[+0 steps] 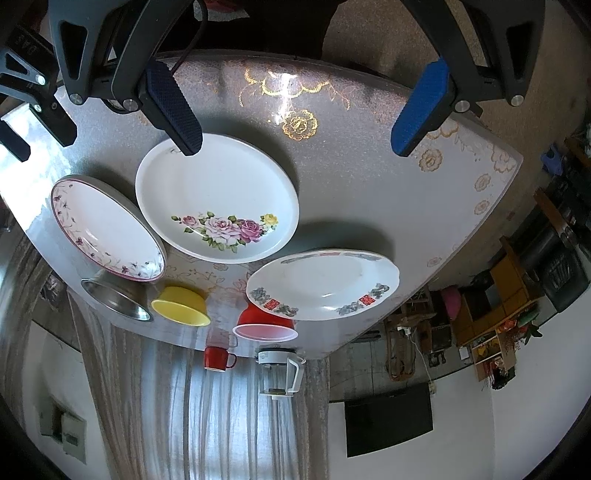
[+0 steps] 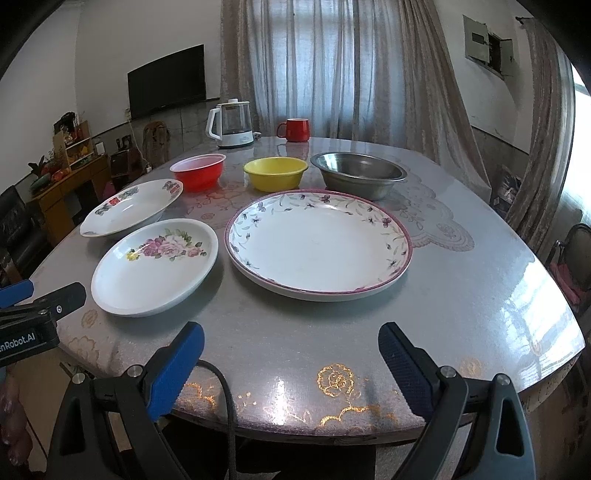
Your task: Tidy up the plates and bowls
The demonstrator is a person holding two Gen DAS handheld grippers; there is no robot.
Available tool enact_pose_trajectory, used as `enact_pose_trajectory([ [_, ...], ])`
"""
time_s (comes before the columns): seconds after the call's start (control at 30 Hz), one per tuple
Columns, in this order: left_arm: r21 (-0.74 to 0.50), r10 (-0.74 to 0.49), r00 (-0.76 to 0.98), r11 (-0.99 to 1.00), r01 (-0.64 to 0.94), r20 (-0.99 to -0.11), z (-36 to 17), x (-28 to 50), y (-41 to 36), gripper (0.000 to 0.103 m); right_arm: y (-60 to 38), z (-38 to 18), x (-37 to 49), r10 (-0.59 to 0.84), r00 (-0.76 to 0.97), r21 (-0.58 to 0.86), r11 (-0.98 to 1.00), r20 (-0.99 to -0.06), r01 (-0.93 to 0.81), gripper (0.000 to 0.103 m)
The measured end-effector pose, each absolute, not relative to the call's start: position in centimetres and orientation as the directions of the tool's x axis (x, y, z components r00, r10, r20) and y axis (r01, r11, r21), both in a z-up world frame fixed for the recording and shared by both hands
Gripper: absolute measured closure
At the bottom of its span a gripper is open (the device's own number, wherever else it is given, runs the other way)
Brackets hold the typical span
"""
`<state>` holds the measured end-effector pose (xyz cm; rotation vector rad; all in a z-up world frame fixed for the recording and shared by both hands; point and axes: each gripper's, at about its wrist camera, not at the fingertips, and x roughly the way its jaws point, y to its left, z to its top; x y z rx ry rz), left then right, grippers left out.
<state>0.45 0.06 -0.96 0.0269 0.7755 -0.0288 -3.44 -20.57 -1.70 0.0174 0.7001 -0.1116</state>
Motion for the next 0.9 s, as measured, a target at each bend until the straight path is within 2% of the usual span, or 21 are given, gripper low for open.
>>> enact_pose_trajectory([
  [0.6, -0.001, -0.032, 0.697, 0.999, 0.044, -0.717, -1.3, 1.0, 0.1, 0.0, -20.1, -1.7, -2.9, -0.083, 0.754, -0.031, 0.996, -0.652, 0.084, 0.006],
  [0.9, -0.084, -0.099, 0.652, 0.995, 0.053, -0.752, -2.2, 1.8, 1.0, 0.0, -20.1, -1.2, -2.5, -0.086, 0.768, -0.046, 0.996, -0.634, 0.074, 0.006],
])
